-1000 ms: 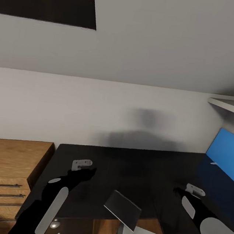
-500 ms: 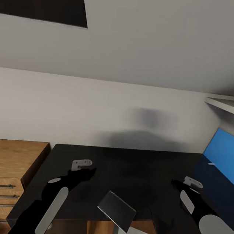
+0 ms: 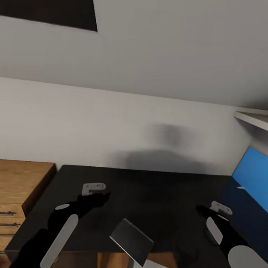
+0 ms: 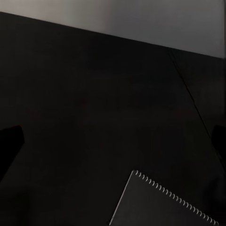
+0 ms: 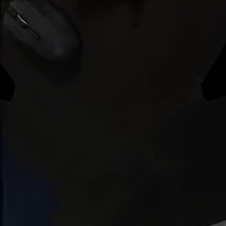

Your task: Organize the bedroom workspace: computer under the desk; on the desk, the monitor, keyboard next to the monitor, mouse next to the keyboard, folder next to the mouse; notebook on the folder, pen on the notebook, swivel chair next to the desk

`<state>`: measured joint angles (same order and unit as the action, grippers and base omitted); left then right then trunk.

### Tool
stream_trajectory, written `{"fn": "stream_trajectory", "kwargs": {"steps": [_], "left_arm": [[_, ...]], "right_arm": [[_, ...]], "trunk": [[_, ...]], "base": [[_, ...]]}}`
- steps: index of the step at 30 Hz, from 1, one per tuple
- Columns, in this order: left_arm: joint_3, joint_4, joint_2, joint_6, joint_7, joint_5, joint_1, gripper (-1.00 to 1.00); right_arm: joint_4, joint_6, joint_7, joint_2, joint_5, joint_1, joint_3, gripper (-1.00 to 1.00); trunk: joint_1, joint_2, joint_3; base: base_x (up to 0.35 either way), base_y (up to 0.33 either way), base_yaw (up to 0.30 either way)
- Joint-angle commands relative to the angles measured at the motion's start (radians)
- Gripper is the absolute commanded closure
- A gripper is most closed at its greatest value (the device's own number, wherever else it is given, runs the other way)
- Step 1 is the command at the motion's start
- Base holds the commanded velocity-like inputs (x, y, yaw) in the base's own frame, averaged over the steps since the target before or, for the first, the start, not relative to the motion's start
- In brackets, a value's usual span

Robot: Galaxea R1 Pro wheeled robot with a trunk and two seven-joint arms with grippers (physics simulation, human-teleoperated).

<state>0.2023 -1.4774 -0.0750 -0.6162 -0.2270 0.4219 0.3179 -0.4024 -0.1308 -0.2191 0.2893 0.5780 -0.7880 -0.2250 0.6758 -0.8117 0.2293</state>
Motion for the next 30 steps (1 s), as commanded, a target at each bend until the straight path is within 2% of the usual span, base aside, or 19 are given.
{"fn": "stream_trajectory", "kwargs": {"steps": [1, 6, 15, 16, 18, 20, 30], "left_arm": [[0.001, -0.001, 0.0, -0.004, -0.009, 0.011, 0.001, -1.0], [0.0, -0.001, 0.0, -0.004, -0.009, 0.01, 0.001, -1.0], [0.0, -0.001, 0.0, -0.004, -0.009, 0.011, 0.001, -1.0], [-0.001, -0.001, 0.0, -0.004, -0.009, 0.011, 0.001, -1.0], [-0.001, -0.001, 0.0, -0.01, -0.008, 0.014, 0.001, -1.0], [-0.003, -0.005, 0.001, -0.051, -0.008, 0.033, 0.001, -1.0], [-0.003, -0.01, 0.001, -0.06, -0.008, 0.038, 0.001, -1.0]], "right_arm": [[-0.003, -0.007, -0.008, 0.002, 0.006, 0.0, -0.008, -1.0], [-0.003, -0.011, -0.008, 0.003, 0.006, 0.0, -0.008, -1.0], [-0.001, -0.012, -0.008, 0.004, 0.005, 0.0, -0.008, -1.0], [-0.001, -0.039, -0.007, 0.012, 0.006, 0.0, -0.007, -1.0], [-0.001, -0.046, -0.007, 0.016, 0.006, 0.0, -0.008, -1.0], [-0.001, -0.053, -0.009, 0.02, 0.006, 0.0, -0.008, -1.0], [-0.001, -0.114, -0.008, 0.021, 0.008, 0.0, -0.004, -1.0]], "trunk": [[0.0, -0.001, 0.002], [0.0, -0.001, 0.002], [0.0, -0.001, 0.002], [0.0, -0.001, 0.002], [0.0, -0.001, 0.002], [0.0, -0.001, 0.002], [0.0, -0.001, 0.001]], "base": [[0.075, -0.228, 0.0], [0.072, -0.167, 0.0], [0.009, -0.02, 0.0], [0.0, 0.0, 0.0], [0.0, 0.0, 0.0], [0.0, 0.0, 0.0], [0.0, 0.0, -0.022]]}}
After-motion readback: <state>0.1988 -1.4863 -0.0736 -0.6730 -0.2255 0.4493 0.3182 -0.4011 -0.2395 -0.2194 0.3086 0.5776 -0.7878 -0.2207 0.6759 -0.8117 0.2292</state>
